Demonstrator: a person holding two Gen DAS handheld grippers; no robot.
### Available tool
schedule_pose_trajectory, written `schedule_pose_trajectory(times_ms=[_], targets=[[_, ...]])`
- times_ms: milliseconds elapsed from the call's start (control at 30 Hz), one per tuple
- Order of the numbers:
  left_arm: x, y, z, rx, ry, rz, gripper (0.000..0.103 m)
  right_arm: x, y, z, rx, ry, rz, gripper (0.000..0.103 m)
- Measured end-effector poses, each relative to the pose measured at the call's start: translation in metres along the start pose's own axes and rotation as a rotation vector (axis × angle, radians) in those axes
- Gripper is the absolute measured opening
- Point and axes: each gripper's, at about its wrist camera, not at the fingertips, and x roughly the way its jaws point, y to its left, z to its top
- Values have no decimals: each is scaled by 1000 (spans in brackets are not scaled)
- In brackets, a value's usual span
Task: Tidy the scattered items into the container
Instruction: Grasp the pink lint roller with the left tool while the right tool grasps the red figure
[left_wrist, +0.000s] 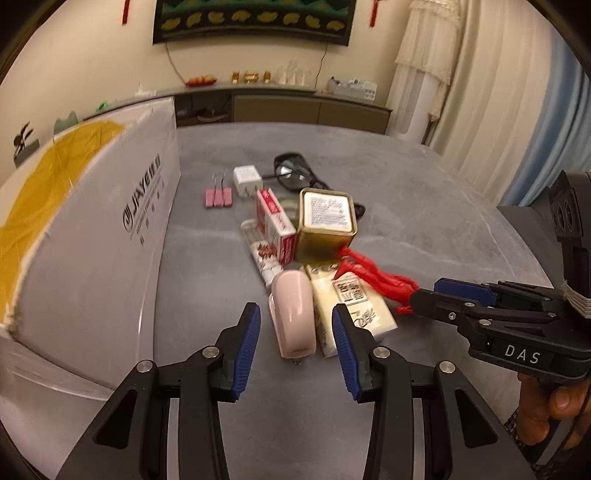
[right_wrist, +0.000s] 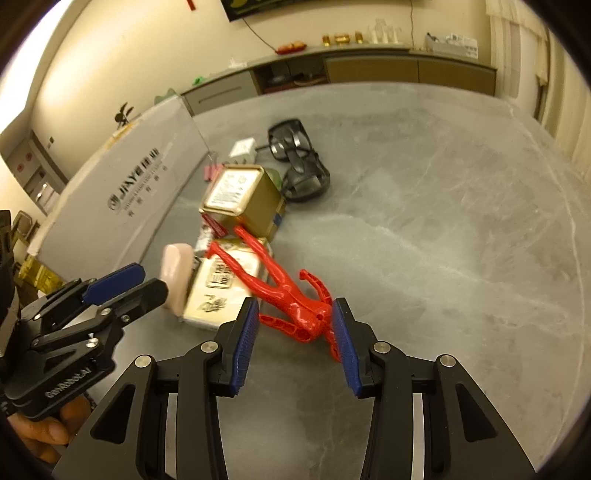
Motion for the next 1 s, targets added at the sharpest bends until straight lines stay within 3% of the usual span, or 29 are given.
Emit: schedule_pose_trajectory(times_ms=[100,333,567,833,867,900,1000], targets=[[8,6,-1,-2,24,23,42,4,-7,3,26,6,-19,44],[6,11,-3,-2,2,-14,47,0,-7,9,29,-23,-25,44],[22,13,-2,-7,46,-15,45,9,-7,10,40,22,-9,44],[34,5,3,19,61,-40,45,13,-2,13,-69,20,-15,50],[37,4,4,22,73,-46,42,15,-1,11,-78,26,-17,50],[40,2,4,31,82,-41,26,16,-1,10,-77,34,-15,50],[40,-1,3,56,85,-34,25,15,-5,8,-34,61,19,49]])
